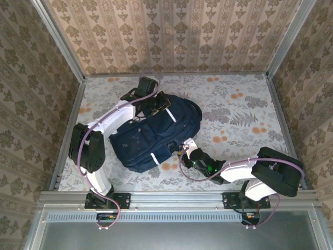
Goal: Pack books, pencil case, and school supplies into a backpack
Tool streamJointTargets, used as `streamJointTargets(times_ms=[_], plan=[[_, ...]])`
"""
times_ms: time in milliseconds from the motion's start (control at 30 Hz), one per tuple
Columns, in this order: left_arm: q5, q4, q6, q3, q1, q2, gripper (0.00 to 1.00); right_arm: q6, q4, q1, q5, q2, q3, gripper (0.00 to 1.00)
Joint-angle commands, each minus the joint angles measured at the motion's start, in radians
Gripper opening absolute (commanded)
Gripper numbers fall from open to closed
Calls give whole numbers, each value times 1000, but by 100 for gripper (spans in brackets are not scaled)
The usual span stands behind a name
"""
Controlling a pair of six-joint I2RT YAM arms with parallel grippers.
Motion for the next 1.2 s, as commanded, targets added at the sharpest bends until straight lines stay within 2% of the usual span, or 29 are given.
streamJointTargets(times_ms=[0,167,300,633,867,1000,1167], plan=[[5,-13,-14,-16,14,-18,0,34,41,14,72,25,-16,45],[3,-10,-19,-13,14,-15,0,57,68,20,87,104,23,50],[4,-10,-24,-13,14,-15,0,52,72,22,121,153,61,49],[10,1,-37,-23,3,3,0,28,8,19,180,196,145,32],[4,-5,-25,-20,3,5,0,28,-33,9,205,169,123,5],[-12,-21,9,-13,5,0,0,14,22,-22,159,142,73,5],[-15,-43,49,4,3,7,0,-110,97,-61,30,114,36,3]])
